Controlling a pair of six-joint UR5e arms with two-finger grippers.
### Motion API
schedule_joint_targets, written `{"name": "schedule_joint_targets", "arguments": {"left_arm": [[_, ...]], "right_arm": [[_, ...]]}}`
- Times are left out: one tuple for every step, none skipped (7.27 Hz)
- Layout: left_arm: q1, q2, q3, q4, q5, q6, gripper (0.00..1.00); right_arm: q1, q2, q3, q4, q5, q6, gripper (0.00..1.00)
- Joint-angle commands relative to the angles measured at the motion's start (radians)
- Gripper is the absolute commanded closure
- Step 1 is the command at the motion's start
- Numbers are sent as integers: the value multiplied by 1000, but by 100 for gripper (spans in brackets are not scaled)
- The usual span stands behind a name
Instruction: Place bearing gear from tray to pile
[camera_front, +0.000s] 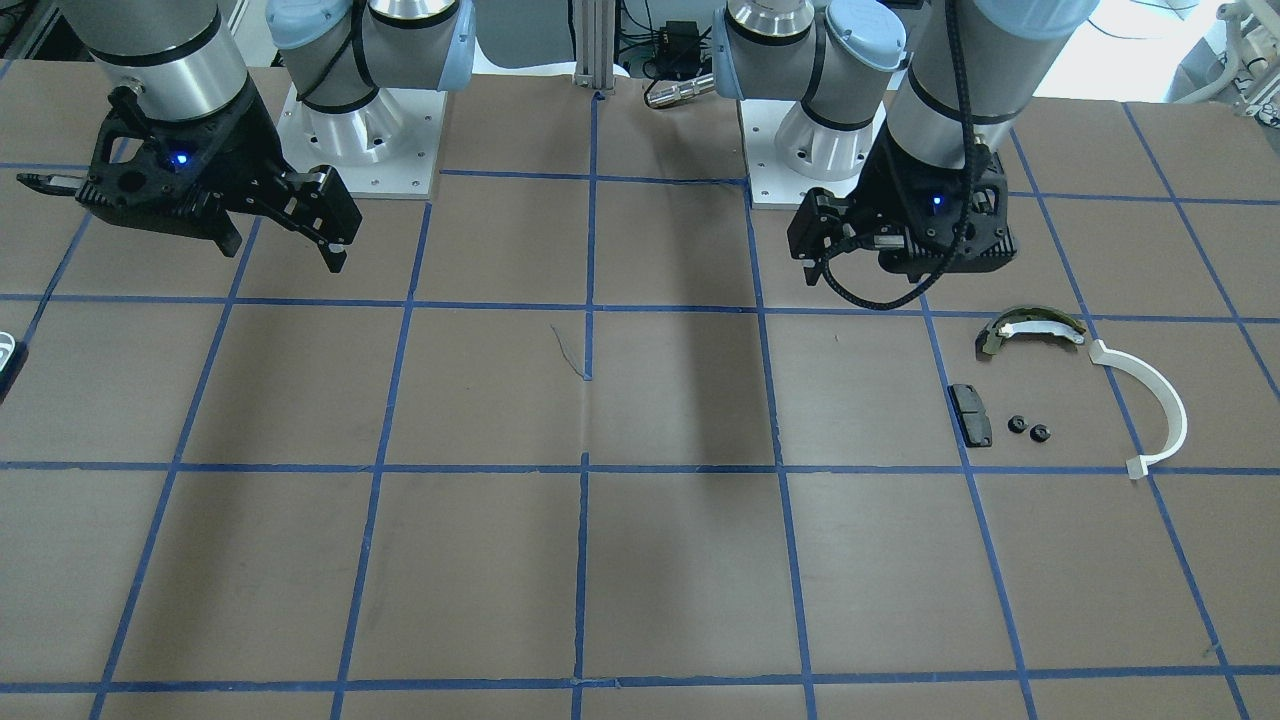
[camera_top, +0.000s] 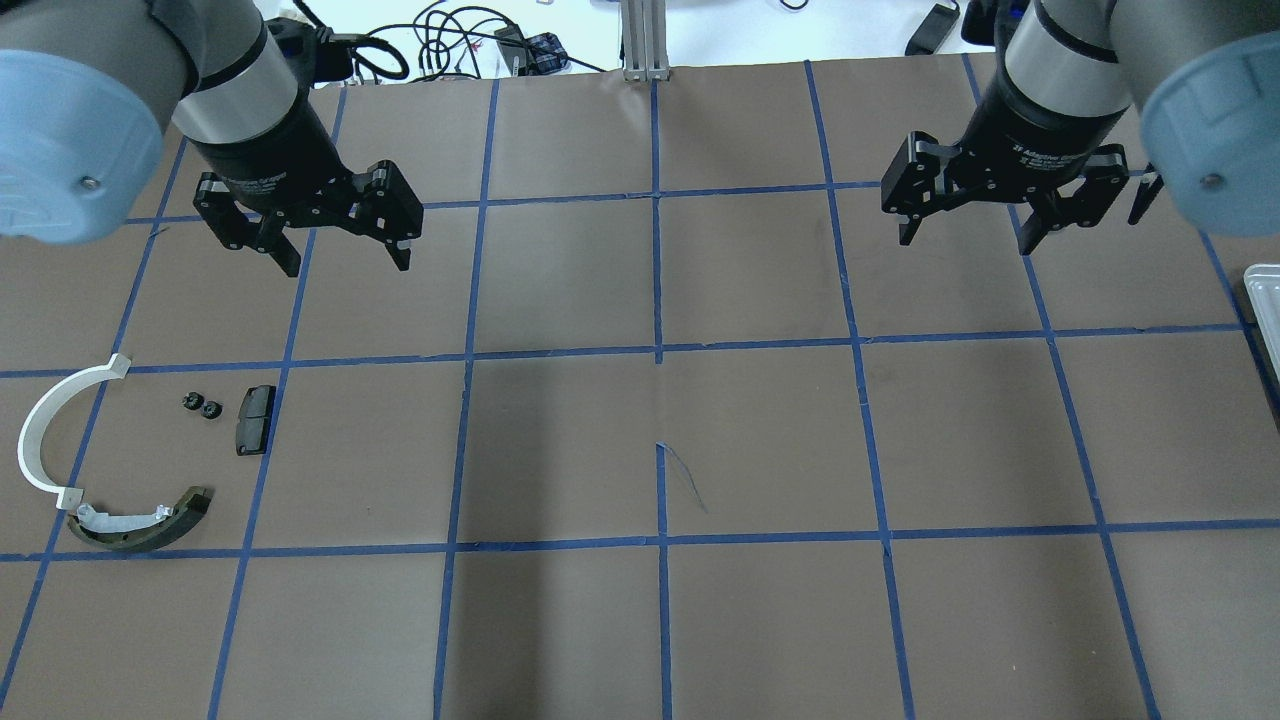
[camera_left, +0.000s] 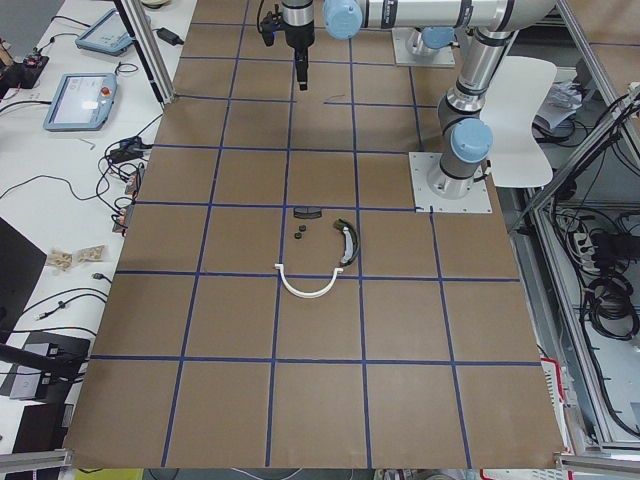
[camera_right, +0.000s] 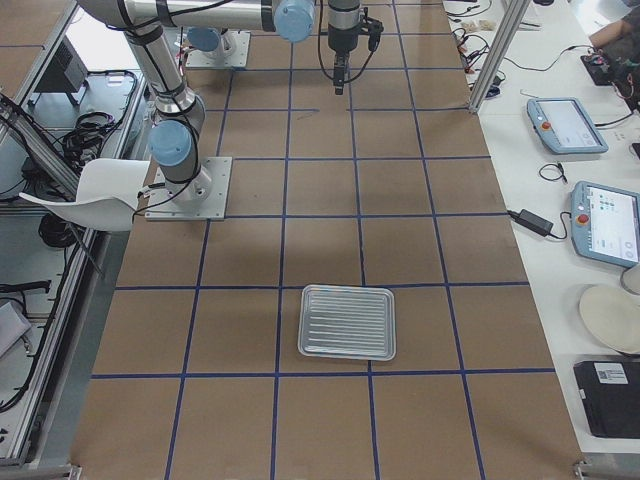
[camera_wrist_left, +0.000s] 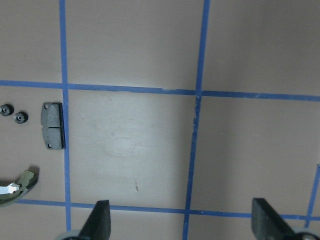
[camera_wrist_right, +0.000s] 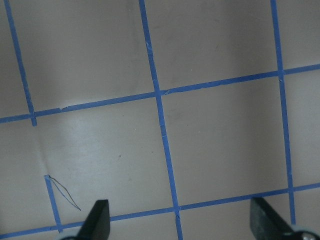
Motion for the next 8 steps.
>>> {"name": "schedule_joint_targets", "arguments": {"left_arm": [[-13, 42, 8, -12, 16, 3, 0], [-14, 47, -7, -4, 12, -4, 0], [-14, 44, -2, 2, 13, -4, 0], [-10, 33, 8, 37, 12, 6, 0], [-9, 31, 7, 69, 10, 5, 0], [-9, 42, -7, 70, 10, 5, 0], [-8, 43, -7, 70, 10, 5, 0], [-9, 47, -7, 70, 9, 3, 0]], "right_arm": [[1, 0, 10, 38, 6, -1, 0], [1, -2, -3, 36, 6, -1, 0], [1, 0, 10, 42, 4, 0, 0], [2, 0, 4, 39, 7, 0, 0], [2, -2, 0, 41, 10, -1, 0], [1, 3, -2, 44, 59, -1, 0], [1, 0, 3, 63, 66, -11, 0], [1, -2, -2, 77, 61, -11, 0]]}}
